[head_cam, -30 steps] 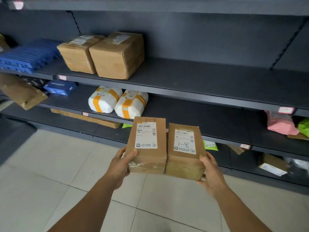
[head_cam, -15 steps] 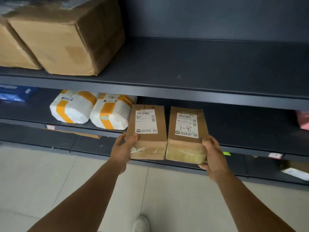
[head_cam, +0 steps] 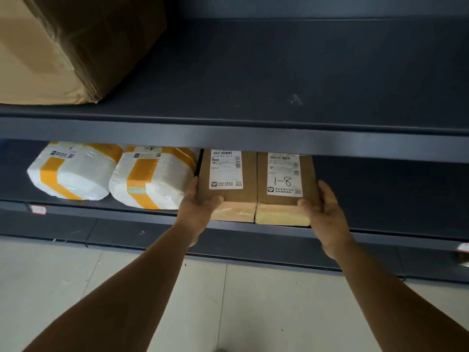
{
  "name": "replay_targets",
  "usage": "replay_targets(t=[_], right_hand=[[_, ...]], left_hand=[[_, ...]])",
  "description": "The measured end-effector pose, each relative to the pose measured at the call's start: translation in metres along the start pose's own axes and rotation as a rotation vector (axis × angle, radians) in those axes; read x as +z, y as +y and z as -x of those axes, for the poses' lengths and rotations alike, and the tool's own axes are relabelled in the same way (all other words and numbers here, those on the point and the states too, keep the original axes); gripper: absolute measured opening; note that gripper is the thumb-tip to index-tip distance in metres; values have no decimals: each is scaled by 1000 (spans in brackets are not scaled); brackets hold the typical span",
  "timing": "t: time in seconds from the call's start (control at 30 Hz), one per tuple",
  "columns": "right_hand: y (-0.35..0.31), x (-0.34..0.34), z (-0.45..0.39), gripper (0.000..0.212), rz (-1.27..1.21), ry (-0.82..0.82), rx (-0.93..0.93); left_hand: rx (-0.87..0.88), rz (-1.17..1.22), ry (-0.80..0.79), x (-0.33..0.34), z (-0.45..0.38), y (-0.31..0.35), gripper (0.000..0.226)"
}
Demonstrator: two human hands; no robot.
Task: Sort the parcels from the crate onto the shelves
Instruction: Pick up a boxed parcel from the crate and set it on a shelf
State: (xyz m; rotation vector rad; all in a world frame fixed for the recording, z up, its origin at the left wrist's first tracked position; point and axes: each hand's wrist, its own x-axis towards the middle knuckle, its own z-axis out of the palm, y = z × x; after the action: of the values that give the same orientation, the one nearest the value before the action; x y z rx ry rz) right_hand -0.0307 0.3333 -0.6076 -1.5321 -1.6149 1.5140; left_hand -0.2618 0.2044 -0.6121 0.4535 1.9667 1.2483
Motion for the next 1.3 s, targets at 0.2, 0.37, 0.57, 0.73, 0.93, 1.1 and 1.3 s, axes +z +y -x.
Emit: replay_targets(t=[0.2,0.37,0.57,0.73,0.93,1.1,1.3], right_hand=[[-4,16,-18,69,97,86,-73],[-7,18,-9,68,339,40,-141],[-15,7,44,73,681,-101,-182],[-38,-19,108,77,875,-214,-242],[-69,-68,190,81,973,-237,-269],[-90,-112,256,79,971,-179,-225],[-103,-157,322,81,952,-61,-171]], left_hand=[[88,-277,114,8,-20,13,60],[151,-673,124,12,-6,19,65],[163,-977,-4,13,51,22,69],[260,-1118,-55,17,130,48,72],[319,-1162,-62,20,225,85,74],[403,-1136,-113,29,300,115,75],[574,-1153,-197,42,367,146,72]])
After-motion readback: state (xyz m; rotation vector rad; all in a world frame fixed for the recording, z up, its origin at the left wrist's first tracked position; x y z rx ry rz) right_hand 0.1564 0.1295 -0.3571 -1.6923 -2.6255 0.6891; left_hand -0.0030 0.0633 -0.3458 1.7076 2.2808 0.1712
